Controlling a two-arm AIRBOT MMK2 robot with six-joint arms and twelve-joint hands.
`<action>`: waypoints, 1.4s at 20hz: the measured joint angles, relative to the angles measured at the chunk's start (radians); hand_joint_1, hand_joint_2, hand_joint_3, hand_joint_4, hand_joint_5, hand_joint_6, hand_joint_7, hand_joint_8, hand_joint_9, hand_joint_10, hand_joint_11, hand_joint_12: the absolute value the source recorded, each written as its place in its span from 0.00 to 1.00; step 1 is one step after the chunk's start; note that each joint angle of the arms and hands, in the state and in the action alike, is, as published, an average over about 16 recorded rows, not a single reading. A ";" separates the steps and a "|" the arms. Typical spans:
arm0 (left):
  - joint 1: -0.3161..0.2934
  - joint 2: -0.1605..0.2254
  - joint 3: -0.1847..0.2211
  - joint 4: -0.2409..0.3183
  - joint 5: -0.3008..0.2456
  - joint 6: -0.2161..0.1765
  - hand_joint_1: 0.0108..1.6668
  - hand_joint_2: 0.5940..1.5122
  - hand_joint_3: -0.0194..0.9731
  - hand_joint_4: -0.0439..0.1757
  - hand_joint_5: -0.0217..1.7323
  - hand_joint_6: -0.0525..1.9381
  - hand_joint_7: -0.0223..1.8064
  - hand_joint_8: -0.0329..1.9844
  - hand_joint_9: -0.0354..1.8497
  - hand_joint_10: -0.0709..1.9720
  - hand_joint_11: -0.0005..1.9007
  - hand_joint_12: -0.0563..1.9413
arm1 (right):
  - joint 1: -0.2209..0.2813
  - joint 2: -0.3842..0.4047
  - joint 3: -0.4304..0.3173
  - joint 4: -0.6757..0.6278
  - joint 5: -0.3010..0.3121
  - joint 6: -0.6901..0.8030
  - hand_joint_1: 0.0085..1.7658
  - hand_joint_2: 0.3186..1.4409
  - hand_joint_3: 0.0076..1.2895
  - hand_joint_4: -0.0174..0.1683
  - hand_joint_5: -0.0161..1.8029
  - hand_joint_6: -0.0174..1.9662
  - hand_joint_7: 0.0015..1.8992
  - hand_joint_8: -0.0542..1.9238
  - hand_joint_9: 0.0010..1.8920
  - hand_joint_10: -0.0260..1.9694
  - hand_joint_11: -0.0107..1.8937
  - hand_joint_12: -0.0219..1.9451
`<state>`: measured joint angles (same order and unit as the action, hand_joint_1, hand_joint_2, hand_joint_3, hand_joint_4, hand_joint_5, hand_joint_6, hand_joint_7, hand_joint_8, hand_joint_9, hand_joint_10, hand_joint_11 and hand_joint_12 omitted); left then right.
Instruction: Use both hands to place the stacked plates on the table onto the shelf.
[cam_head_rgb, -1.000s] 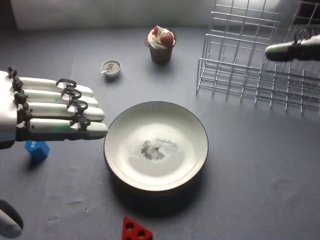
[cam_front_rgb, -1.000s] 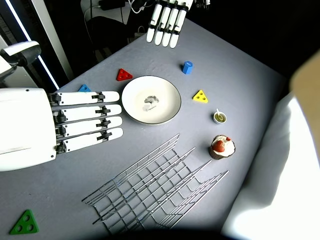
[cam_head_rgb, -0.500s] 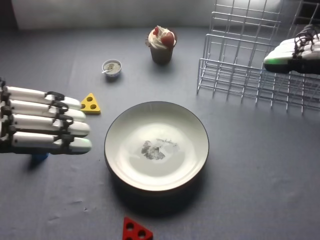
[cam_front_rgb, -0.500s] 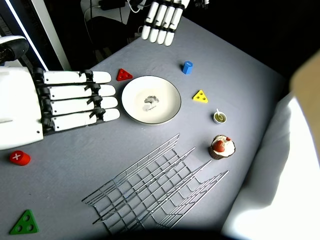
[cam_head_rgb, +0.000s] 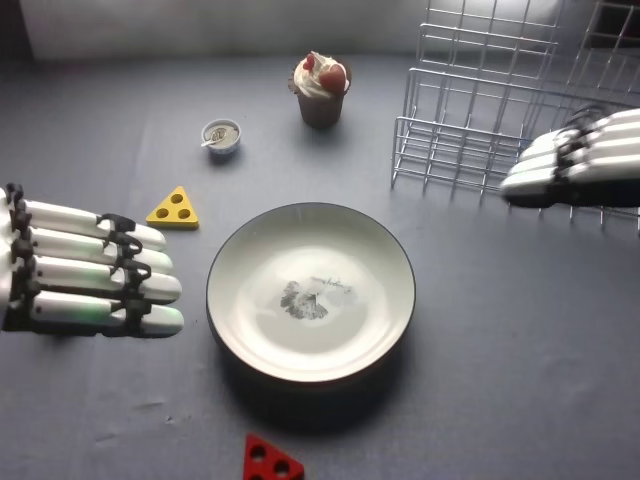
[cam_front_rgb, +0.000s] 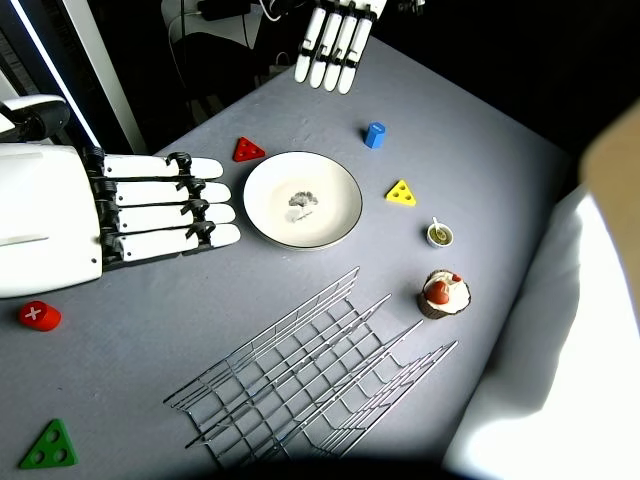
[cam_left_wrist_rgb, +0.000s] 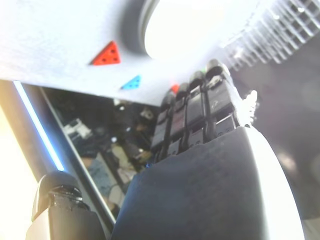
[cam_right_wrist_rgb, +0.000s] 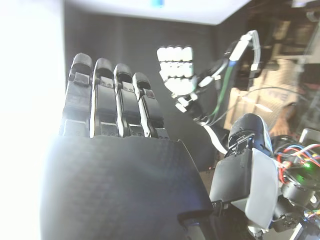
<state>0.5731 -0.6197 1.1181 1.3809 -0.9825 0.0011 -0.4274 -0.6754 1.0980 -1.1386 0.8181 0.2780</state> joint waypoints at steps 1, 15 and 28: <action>0.006 -0.007 0.000 -0.001 0.005 0.000 0.07 0.32 0.02 0.22 0.02 0.04 0.02 0.02 0.04 0.04 0.03 0.04 | 0.003 -0.003 0.000 -0.012 -0.002 0.002 0.01 0.53 0.01 0.07 0.04 0.02 0.05 0.03 0.05 0.02 0.06 0.02; 0.049 -0.150 0.018 -0.029 0.129 0.000 0.06 0.32 0.02 0.21 0.02 0.04 0.02 0.02 0.04 0.04 0.03 0.04 | 0.039 -0.027 -0.031 -0.047 -0.016 -0.114 0.02 0.55 0.01 0.07 0.05 0.02 0.06 0.03 0.06 0.02 0.07 0.02; 0.054 -0.263 0.063 -0.023 0.213 0.000 0.07 0.32 0.02 0.20 0.02 0.04 0.02 0.02 0.04 0.04 0.03 0.04 | 0.042 -0.028 -0.041 -0.053 -0.022 -0.137 0.01 0.56 0.01 0.08 0.06 0.02 0.07 0.03 0.07 0.02 0.08 0.02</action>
<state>0.6267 -0.8830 1.1806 1.3579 -0.7691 0.0014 -0.3851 -0.7036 1.0568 -1.1920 0.7966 0.1413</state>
